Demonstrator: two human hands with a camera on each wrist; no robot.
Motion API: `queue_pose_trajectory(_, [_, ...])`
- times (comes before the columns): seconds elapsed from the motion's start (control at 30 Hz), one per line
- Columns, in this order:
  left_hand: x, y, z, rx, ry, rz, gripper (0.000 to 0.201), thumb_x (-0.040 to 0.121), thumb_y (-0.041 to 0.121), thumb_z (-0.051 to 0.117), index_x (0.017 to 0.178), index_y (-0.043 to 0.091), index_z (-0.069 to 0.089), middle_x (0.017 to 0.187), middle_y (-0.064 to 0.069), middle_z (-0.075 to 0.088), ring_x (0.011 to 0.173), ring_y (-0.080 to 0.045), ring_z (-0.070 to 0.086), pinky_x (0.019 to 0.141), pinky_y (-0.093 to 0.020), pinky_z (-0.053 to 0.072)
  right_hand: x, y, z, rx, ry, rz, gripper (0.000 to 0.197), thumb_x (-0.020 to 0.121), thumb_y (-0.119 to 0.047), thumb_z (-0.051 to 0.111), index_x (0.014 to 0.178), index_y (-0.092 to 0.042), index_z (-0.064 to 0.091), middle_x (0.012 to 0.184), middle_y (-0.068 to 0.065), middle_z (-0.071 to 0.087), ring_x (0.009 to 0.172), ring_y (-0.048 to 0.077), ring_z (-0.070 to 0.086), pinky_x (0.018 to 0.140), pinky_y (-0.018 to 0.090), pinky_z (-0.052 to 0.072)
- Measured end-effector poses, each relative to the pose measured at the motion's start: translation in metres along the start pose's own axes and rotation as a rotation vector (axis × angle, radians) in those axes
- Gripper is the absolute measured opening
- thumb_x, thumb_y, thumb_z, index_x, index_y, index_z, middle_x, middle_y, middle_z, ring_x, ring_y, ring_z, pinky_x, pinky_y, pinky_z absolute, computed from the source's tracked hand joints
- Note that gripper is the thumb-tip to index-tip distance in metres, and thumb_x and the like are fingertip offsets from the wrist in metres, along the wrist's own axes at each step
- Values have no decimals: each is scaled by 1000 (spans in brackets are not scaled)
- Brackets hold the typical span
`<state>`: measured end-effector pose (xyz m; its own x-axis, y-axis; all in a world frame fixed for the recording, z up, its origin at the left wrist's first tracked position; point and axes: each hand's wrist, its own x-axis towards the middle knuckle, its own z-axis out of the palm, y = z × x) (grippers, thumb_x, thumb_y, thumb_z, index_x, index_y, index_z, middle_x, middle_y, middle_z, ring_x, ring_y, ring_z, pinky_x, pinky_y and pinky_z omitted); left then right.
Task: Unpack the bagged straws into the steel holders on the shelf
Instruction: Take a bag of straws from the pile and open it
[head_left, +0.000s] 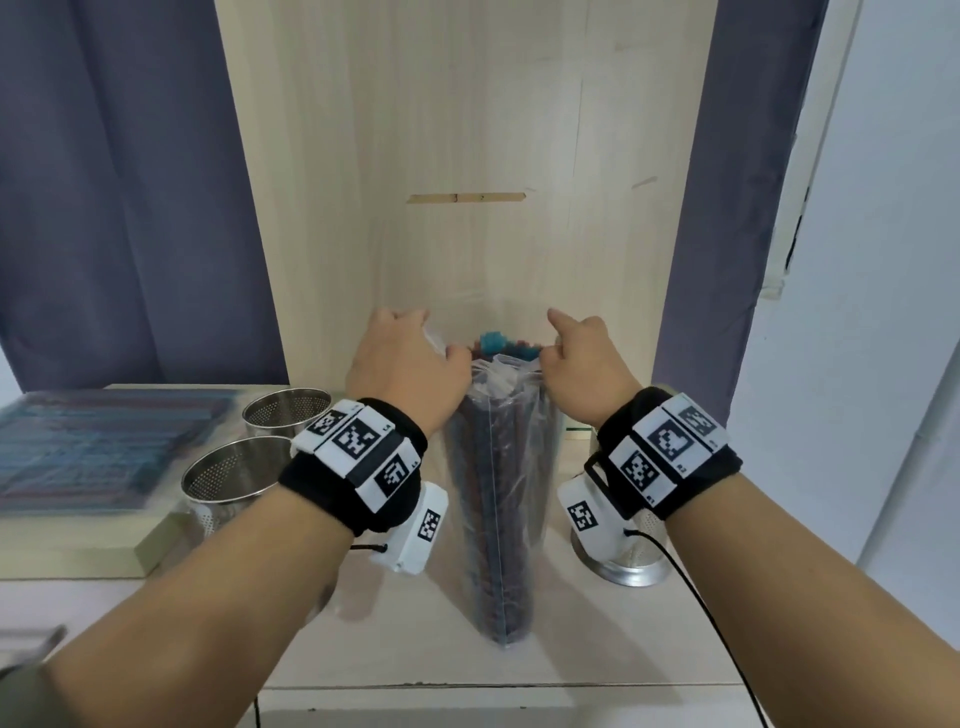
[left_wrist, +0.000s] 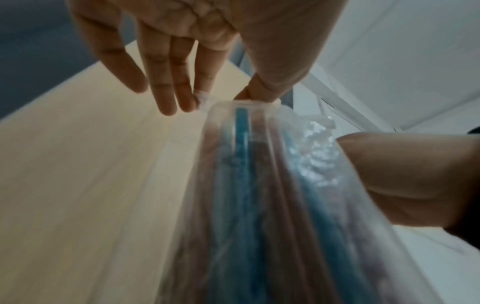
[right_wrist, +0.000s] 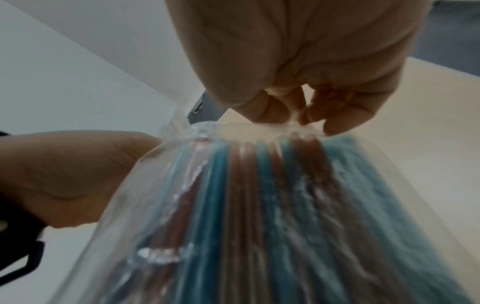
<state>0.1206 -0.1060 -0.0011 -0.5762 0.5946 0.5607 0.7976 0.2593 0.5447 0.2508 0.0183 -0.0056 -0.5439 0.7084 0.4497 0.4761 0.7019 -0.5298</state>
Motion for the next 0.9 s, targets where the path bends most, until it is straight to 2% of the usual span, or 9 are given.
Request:
queue_pose_trajectory(0.1, [-3, -3, 3, -113, -55, 4, 50, 93, 37, 53, 139, 19, 51, 133, -6, 50, 112, -22, 57, 100, -36, 44, -6, 10, 0, 91, -24, -33, 47, 98, -14, 41, 145, -18, 44, 121, 11, 39, 122, 26, 42, 104, 27, 33])
queue_pose_trajectory(0.2, [-6, -7, 5, -379, -199, 10, 28, 91, 29, 52, 116, 31, 64, 123, -4, 57, 100, -13, 61, 90, -28, 48, -16, 16, -1, 50, -94, -116, 46, 89, -21, 55, 133, -33, 56, 114, 4, 33, 117, 20, 34, 105, 29, 30])
queue_pose_trajectory(0.3, [-9, -12, -1, -404, -290, 91, 27, 89, 13, 53, 104, 32, 65, 117, 1, 49, 101, -6, 54, 89, -19, 41, -22, 18, -1, 12, -57, -223, 31, 83, -20, 70, 113, -30, 65, 105, 3, 37, 100, 16, 40, 87, 15, 34])
queue_pose_trajectory(0.37, [-11, -13, -5, -316, -305, 164, 25, 85, 11, 61, 92, 35, 66, 113, 5, 45, 103, -5, 52, 86, -8, 35, -22, 18, 0, 30, -4, -243, 20, 84, -12, 72, 93, -25, 60, 94, -2, 39, 77, 10, 45, 68, 5, 32])
queue_pose_trajectory(0.43, [-12, -14, -7, -280, -300, 203, 20, 82, 15, 69, 78, 34, 64, 112, 6, 45, 103, -8, 54, 82, -3, 33, -25, 19, 4, 67, 107, -260, 26, 81, -2, 71, 80, -20, 51, 85, -5, 38, 66, 6, 42, 62, 5, 33])
queue_pose_trajectory(0.6, [-20, -21, -1, -417, 18, 210, 28, 86, 8, 66, 75, 29, 52, 107, 6, 45, 105, -18, 59, 98, -29, 46, -45, 33, 22, 276, 303, -196, 43, 77, 3, 70, 70, -27, 40, 100, 4, 45, 91, -1, 46, 77, 6, 38])
queue_pose_trajectory(0.73, [-36, -23, 3, -466, -13, 160, 23, 83, 8, 70, 78, 23, 53, 122, -1, 40, 123, -17, 47, 93, -15, 46, -60, 35, 20, 383, 190, -106, 10, 77, -22, 57, 81, -13, 54, 116, -1, 45, 125, 10, 39, 96, 25, 35])
queue_pose_trajectory(0.83, [-42, -24, 6, -461, -55, 80, 25, 84, 37, 69, 73, 16, 58, 130, -5, 46, 132, -12, 37, 111, -39, 33, -60, 27, 16, 462, 240, -82, 44, 83, -36, 48, 71, 6, 53, 92, 17, 56, 92, 17, 51, 80, 34, 39])
queue_pose_trajectory(0.9, [-41, -20, 9, -480, -47, 11, 41, 81, 58, 63, 61, 22, 56, 119, -10, 61, 126, -20, 50, 106, -46, 39, -57, 22, 14, 461, 229, 15, 43, 86, -38, 55, 62, -3, 47, 75, 13, 58, 69, 14, 47, 66, 36, 39])
